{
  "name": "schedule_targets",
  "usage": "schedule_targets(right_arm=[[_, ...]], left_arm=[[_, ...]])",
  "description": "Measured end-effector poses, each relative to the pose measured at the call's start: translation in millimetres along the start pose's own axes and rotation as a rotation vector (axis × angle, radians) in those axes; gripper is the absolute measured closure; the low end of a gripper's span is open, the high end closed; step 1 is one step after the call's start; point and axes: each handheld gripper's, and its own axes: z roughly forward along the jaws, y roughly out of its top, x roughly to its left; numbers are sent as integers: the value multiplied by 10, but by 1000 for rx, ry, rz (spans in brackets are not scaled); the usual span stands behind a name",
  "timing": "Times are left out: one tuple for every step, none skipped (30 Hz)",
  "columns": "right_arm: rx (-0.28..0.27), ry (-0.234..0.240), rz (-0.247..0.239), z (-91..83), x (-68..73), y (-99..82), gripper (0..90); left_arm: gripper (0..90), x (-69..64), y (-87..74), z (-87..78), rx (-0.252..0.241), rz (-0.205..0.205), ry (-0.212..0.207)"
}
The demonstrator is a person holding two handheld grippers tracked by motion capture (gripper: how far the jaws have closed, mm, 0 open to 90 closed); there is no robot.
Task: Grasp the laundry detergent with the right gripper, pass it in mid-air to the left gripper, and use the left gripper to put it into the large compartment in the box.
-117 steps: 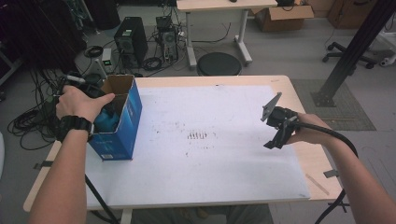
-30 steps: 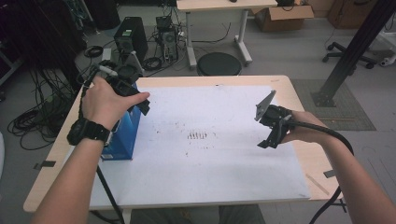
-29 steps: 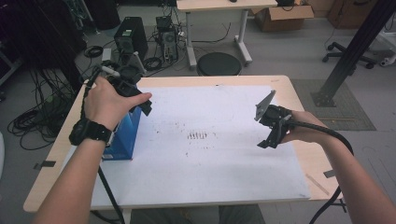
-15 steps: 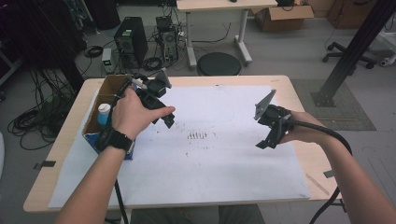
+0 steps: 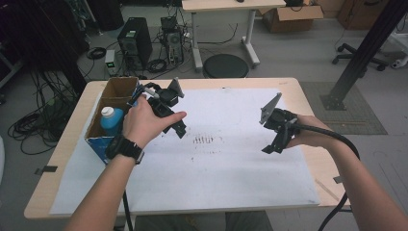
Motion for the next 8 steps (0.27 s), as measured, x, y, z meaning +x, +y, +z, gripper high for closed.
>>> schedule_targets(right_arm=[[0,0,0,1,1,-2,79],[0,0,1,1,2,-3,79],[2,-1,0,2,5,-4,79],[3,-1,0,3,8,-4,79],[3,0,-2,3,10,-5,79],[1,1,-1,3,12,-6,79],[1,1,0,2,12,-7,79],[2,0,1,2,12,-8,79]], left_arm=[[51,-1,-1,0,2,5,-5],[51,-4,0,0,5,3,-3],[50,-7,3,2,7,4,-1],[50,-10,3,3,9,4,-4],[51,-13,3,6,7,3,-6],[51,-15,2,8,4,5,-9],[50,-16,3,9,6,5,-10],[50,-16,3,12,6,4,-11]])
